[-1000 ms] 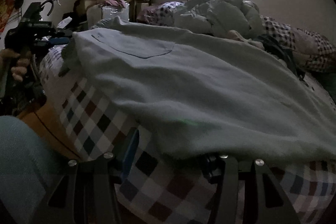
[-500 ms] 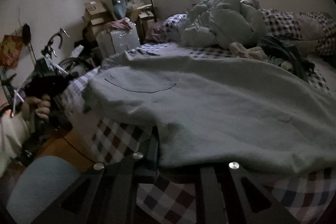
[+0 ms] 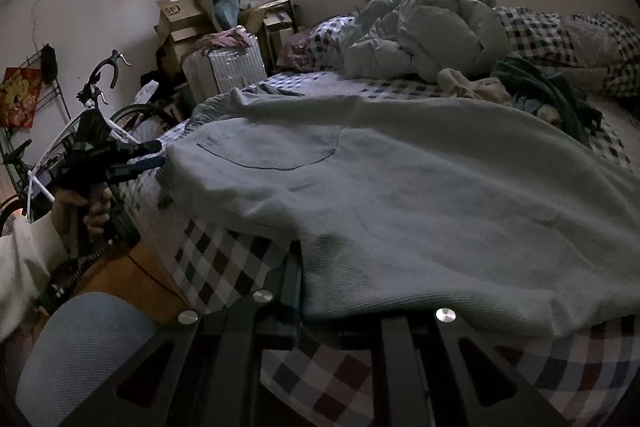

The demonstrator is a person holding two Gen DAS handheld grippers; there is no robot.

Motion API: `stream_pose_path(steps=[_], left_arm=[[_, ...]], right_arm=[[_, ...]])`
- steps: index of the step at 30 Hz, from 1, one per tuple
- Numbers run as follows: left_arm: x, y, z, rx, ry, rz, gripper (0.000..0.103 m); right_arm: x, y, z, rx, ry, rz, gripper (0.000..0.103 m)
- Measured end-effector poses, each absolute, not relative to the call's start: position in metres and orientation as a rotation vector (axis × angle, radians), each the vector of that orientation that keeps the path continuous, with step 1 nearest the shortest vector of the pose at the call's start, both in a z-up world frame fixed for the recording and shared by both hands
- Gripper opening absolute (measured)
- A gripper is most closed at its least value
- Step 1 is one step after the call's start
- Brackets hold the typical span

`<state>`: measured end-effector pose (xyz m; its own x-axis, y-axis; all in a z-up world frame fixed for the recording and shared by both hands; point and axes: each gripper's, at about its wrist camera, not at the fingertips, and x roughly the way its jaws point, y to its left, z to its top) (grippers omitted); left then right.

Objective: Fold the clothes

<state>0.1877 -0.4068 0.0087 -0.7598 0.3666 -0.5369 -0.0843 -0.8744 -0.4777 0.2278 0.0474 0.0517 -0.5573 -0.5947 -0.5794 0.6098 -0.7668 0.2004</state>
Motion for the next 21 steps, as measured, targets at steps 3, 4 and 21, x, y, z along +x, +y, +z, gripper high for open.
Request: stream_pose_path(steps=[3, 4, 21], left_arm=[[0.187, -0.415, 0.003, -0.968, -0.639, 2.690, 0.066], [0.186, -0.420, 0.000, -0.982, -0.663, 2.705, 0.066], [0.174, -0.412, -0.002, -0.944, -0.647, 2.517, 0.066]], right_arm=[[0.225, 0.049, 0.051, 0.849, 0.026, -2.297, 0.012], [0.225, 0.049, 0.051, 0.852, 0.021, -2.298, 0.012], [0.223, 0.043, 0.045, 0.891, 0.063, -2.313, 0.012]])
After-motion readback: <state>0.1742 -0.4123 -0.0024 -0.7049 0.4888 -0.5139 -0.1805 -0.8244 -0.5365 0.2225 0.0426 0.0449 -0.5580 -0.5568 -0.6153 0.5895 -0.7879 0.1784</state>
